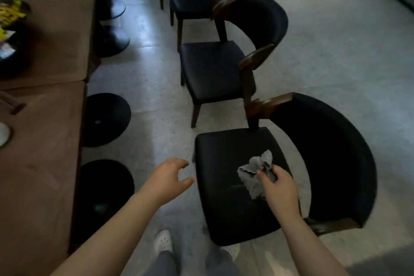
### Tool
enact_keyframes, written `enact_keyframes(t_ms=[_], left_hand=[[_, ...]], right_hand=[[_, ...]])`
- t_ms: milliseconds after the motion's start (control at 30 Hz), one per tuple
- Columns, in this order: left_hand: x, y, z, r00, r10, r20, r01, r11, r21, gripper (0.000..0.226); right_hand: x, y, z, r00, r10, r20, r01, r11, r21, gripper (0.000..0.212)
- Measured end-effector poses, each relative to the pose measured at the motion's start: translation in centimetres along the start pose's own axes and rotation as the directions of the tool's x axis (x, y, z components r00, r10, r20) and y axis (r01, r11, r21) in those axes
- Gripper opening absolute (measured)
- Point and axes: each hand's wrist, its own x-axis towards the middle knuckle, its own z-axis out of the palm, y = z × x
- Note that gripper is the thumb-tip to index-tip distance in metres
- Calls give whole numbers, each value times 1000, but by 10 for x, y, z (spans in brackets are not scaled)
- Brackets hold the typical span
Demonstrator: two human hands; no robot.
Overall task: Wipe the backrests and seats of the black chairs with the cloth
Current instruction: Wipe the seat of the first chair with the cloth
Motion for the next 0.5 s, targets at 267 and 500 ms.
enact_keyframes(t_ms=[267, 500], left_hand=[[-14, -81, -55, 1000, 0, -6, 0, 1000, -19, 57], [3, -103, -77, 1000, 13, -14, -14, 998, -59, 57]], right_hand=[[-31, -63, 66, 999, -20, 38, 20, 1000, -20, 6], [-11, -91, 86, 999, -30, 42, 33, 997, -76, 9]])
